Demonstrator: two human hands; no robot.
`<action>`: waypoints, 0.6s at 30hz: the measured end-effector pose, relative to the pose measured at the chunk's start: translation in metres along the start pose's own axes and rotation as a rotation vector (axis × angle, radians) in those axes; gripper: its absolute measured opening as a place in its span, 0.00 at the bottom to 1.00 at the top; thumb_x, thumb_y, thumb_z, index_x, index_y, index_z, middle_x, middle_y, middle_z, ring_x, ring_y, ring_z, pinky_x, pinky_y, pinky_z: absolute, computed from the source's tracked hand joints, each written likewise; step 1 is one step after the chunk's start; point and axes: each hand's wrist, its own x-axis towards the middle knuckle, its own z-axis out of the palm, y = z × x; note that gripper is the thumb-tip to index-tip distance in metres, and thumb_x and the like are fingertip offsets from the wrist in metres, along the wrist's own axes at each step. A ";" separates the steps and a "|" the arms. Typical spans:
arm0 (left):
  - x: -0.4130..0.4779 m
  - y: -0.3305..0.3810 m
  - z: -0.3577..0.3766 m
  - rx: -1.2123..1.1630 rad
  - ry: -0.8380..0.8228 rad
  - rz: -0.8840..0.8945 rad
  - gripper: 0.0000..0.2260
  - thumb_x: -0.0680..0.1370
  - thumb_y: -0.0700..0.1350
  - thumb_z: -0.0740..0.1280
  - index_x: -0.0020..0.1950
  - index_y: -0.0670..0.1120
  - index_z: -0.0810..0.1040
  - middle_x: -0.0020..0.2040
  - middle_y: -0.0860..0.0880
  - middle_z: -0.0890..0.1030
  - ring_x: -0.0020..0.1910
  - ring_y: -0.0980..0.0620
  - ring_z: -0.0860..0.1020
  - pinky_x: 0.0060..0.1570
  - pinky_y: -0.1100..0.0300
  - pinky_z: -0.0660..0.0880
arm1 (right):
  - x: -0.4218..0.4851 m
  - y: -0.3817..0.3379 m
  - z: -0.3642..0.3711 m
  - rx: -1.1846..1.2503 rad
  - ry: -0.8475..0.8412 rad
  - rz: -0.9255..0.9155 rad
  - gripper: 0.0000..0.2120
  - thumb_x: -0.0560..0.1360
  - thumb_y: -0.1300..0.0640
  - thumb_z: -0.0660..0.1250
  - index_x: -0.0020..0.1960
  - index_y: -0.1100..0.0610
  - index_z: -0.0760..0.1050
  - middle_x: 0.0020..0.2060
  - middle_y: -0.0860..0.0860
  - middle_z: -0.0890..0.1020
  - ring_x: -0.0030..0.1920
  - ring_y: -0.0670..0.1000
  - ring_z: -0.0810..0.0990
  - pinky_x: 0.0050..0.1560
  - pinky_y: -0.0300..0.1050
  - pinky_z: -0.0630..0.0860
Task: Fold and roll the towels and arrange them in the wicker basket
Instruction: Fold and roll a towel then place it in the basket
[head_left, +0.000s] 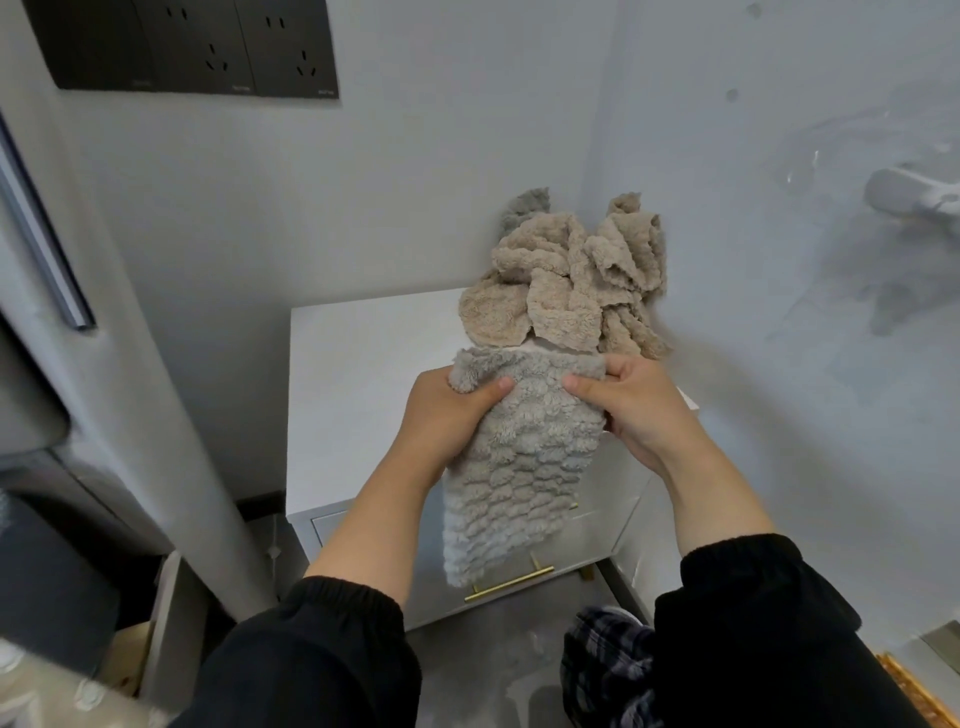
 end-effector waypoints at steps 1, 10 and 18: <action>0.001 0.001 -0.003 0.016 0.002 -0.007 0.04 0.73 0.45 0.73 0.40 0.46 0.81 0.32 0.53 0.83 0.31 0.57 0.81 0.32 0.65 0.75 | 0.002 0.002 -0.001 -0.043 0.035 -0.011 0.18 0.65 0.56 0.77 0.46 0.68 0.78 0.38 0.59 0.82 0.41 0.59 0.80 0.46 0.53 0.77; 0.008 0.003 -0.030 0.165 -0.079 -0.090 0.08 0.73 0.33 0.71 0.43 0.46 0.82 0.46 0.42 0.84 0.46 0.44 0.82 0.52 0.49 0.79 | 0.011 0.014 -0.007 -0.144 -0.048 0.097 0.20 0.67 0.65 0.75 0.56 0.71 0.75 0.45 0.65 0.79 0.44 0.57 0.77 0.45 0.47 0.76; 0.002 -0.004 -0.030 0.460 0.053 0.006 0.07 0.72 0.45 0.74 0.37 0.42 0.82 0.32 0.45 0.80 0.31 0.51 0.73 0.36 0.58 0.68 | 0.020 0.022 0.000 -0.426 0.096 0.055 0.20 0.66 0.60 0.78 0.32 0.71 0.69 0.30 0.54 0.67 0.33 0.51 0.67 0.39 0.44 0.63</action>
